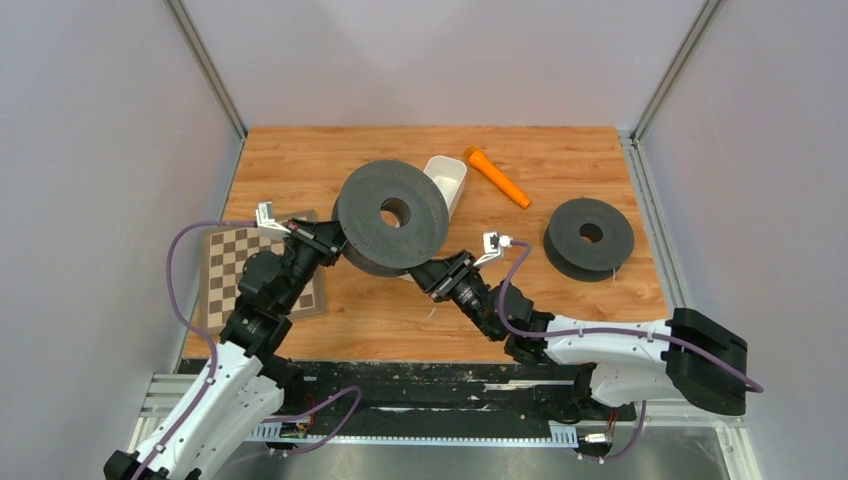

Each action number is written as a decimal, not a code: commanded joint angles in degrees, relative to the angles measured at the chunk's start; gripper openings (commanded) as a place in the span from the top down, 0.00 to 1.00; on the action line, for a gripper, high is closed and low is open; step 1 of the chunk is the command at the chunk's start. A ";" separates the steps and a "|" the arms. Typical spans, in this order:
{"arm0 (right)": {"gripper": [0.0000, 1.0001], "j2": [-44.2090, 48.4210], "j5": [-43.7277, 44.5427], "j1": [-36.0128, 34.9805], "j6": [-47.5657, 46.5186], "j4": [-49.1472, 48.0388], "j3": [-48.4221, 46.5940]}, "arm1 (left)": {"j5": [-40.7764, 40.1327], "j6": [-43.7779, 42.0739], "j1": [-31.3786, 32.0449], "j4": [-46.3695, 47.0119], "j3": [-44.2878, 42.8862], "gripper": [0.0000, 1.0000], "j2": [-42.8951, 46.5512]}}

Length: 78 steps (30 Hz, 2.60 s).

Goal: Wrap the cables
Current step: Wrap the cable around the cable reel.

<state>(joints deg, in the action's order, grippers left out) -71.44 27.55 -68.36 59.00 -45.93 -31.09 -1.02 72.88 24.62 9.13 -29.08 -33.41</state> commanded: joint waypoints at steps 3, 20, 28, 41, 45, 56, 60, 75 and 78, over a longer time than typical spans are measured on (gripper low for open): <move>0.72 6.10 1.17 -0.07 -1.41 4.71 5.41 | 0.05 1.06 0.50 3.39 -3.52 1.00 2.51; 0.52 39.48 0.15 -0.05 -17.10 21.20 15.43 | 4.48 -3.96 0.42 1.36 -2.75 1.00 3.49; 0.26 46.52 2.03 3.53 -32.53 37.54 0.38 | 21.08 -8.26 -2.48 0.61 -4.97 1.00 0.40; 0.21 28.13 -44.49 28.16 -30.08 53.93 -19.61 | 46.60 -8.57 -11.43 1.39 -8.96 1.00 -6.27; 0.23 24.73 -60.24 34.09 -23.88 41.96 -13.73 | 49.57 -8.04 -13.04 1.60 -8.35 1.00 -6.86; 0.33 23.25 -65.75 34.35 -13.87 26.63 -4.14 | 50.99 -4.91 -13.76 7.83 -4.96 1.00 -9.53; 0.30 29.34 -56.13 34.34 -16.99 32.43 -4.22 | 49.18 -3.25 -14.27 8.46 -4.31 1.00 -9.54; 0.55 42.55 -45.62 24.96 -42.13 33.23 -0.73 | 29.33 7.40 -14.58 -2.28 -4.77 1.00 -6.13; 0.53 39.71 -38.69 18.58 -45.51 34.00 -2.12 | 28.87 7.89 -14.60 -3.00 -4.85 1.00 -6.21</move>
<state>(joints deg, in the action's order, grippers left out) -28.73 -18.85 -43.88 21.89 -10.57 -32.27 31.44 76.47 10.44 4.80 -32.88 -40.91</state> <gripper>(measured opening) 0.459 0.027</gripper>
